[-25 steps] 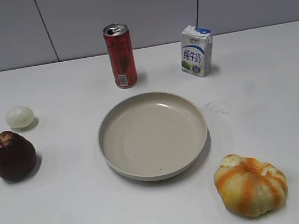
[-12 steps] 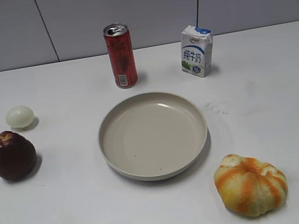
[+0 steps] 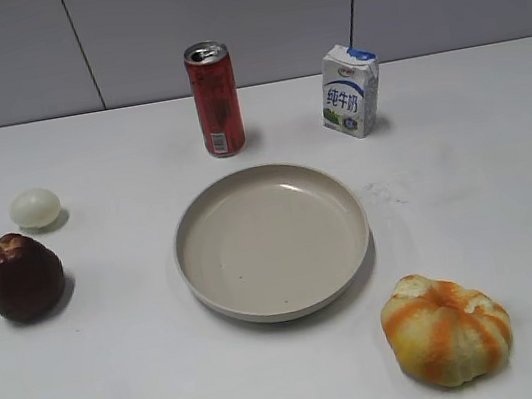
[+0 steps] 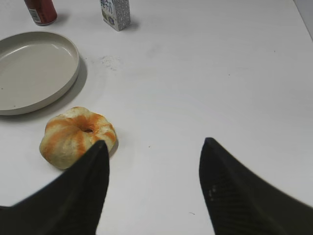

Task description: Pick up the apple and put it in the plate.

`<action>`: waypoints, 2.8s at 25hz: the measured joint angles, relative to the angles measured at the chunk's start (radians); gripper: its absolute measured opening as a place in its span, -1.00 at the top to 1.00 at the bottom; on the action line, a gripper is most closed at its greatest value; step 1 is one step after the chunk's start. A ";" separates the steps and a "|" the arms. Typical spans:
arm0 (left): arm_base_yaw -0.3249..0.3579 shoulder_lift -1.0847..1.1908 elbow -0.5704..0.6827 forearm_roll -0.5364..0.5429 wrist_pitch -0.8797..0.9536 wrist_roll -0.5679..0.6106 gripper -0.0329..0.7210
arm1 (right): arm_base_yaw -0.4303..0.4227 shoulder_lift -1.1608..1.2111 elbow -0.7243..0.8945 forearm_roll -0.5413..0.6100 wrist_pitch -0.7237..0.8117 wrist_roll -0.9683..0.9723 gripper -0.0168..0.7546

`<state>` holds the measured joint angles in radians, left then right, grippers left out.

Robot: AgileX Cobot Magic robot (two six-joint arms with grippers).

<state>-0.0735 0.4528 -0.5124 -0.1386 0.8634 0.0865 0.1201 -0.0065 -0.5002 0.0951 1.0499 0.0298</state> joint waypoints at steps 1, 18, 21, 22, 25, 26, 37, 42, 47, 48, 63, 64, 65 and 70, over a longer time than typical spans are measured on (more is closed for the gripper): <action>0.000 0.047 0.000 -0.016 -0.025 0.016 -0.66 | 0.000 0.000 0.000 0.000 0.000 0.000 -0.20; -0.036 0.813 -0.322 -0.108 -0.169 0.173 -0.63 | 0.000 0.000 0.000 -0.011 0.000 0.013 -0.20; -0.102 0.917 -0.402 -0.090 -0.153 0.178 -0.63 | 0.000 0.000 0.000 -0.011 0.000 0.014 -0.20; -0.127 0.955 -0.426 -0.077 -0.144 0.178 -0.64 | 0.000 0.000 0.000 -0.011 0.000 0.014 -0.20; -0.177 1.060 -0.489 -0.036 -0.108 0.178 -0.70 | 0.000 0.000 0.000 -0.010 0.000 0.014 -0.20; -0.183 1.093 -0.511 -0.030 -0.098 0.178 -0.72 | 0.000 0.000 0.000 -0.010 0.000 0.014 -0.20; -0.177 1.226 -0.590 0.130 -0.037 0.079 -0.74 | 0.000 0.000 0.000 -0.009 0.000 0.016 -0.20; -0.154 1.272 -0.591 0.089 -0.030 0.074 -0.74 | 0.000 0.000 0.000 -0.009 0.000 0.016 -0.20; -0.154 1.341 -0.591 0.085 -0.047 0.073 -0.74 | 0.000 0.000 0.000 -0.009 0.000 0.016 -0.20; -0.154 1.349 -0.591 0.085 -0.053 0.073 -0.74 | 0.000 0.000 0.000 -0.009 0.000 0.016 -0.20; -0.156 1.382 -0.603 0.087 -0.052 0.078 -0.62 | 0.000 0.000 0.000 -0.009 -0.001 0.018 -0.20; -0.159 1.383 -0.617 0.087 -0.032 0.089 -0.62 | 0.000 0.000 0.000 -0.009 -0.001 0.018 -0.20; -0.166 1.384 -0.636 0.087 -0.014 0.094 -0.62 | 0.000 0.000 0.000 -0.009 -0.001 0.018 -0.20; -0.228 1.385 -0.785 0.086 0.087 0.106 -0.62 | 0.000 0.000 0.000 -0.009 -0.001 0.018 -0.20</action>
<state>-0.3020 1.8377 -1.2970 -0.0527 0.9501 0.1922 0.1201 -0.0065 -0.5002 0.0861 1.0491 0.0476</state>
